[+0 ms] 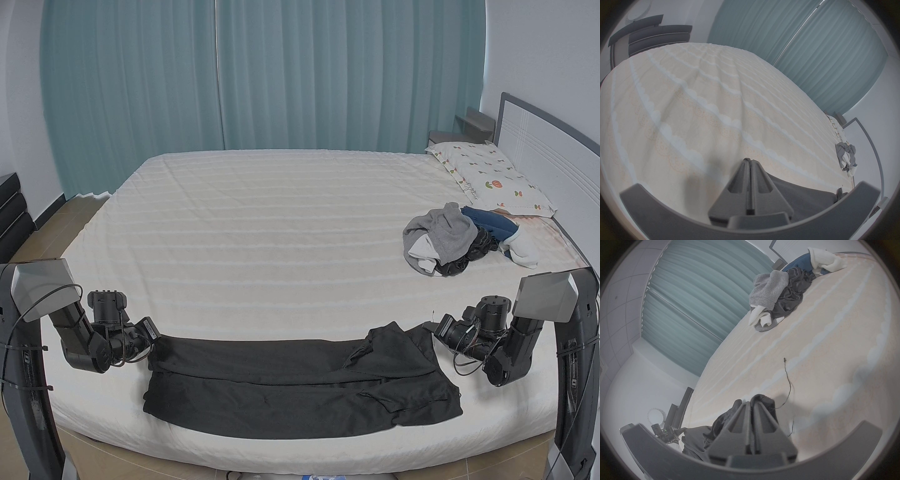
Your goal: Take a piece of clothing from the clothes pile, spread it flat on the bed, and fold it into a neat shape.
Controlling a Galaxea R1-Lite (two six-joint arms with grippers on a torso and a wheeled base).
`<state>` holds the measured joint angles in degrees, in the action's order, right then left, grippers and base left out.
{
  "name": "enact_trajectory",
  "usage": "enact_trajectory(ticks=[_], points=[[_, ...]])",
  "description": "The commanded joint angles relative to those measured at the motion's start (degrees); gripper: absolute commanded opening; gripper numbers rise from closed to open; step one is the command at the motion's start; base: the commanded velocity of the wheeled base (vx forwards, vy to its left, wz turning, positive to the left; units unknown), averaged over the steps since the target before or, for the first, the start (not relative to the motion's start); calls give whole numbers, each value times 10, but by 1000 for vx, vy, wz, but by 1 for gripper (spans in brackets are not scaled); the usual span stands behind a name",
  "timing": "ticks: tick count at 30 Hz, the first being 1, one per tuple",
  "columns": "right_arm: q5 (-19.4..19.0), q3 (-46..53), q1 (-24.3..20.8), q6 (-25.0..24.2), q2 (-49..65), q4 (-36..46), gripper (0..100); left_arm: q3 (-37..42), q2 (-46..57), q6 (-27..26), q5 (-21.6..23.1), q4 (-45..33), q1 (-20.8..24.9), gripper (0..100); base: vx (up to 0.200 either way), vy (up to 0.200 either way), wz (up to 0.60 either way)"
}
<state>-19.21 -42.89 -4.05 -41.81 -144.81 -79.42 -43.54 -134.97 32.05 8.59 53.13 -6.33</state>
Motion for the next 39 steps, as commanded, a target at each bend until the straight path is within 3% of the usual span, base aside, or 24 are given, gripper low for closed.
enact_trajectory(ticks=[1,3,4,12,15,18,26,30,39], points=[[0,4,0,1,-2,1,100,7,3,-1,4,0,0,0,0,0,0],[0,5,2,0,1,-2,100,8,5,-1,7,0,1,0,0,0,0],[0,6,2,-1,2,-6,100,8,5,0,9,0,1,100,0,0,0],[14,68,21,0,97,-50,100,3,2,10,48,1,-15,100,0,0,0],[8,83,9,1,121,-42,100,-1,5,50,71,5,-17,100,0,0,0],[6,70,-32,2,110,-24,100,-14,3,98,84,5,-19,100,0,0,0],[7,-11,-63,24,33,56,100,-24,-9,98,78,6,-18,100,0,0,0],[6,-8,-63,75,16,59,100,-25,-9,98,78,5,-18,100,0,0,0],[5,-6,-66,83,14,66,100,-25,-9,97,78,5,-18,100,0,0,0]])
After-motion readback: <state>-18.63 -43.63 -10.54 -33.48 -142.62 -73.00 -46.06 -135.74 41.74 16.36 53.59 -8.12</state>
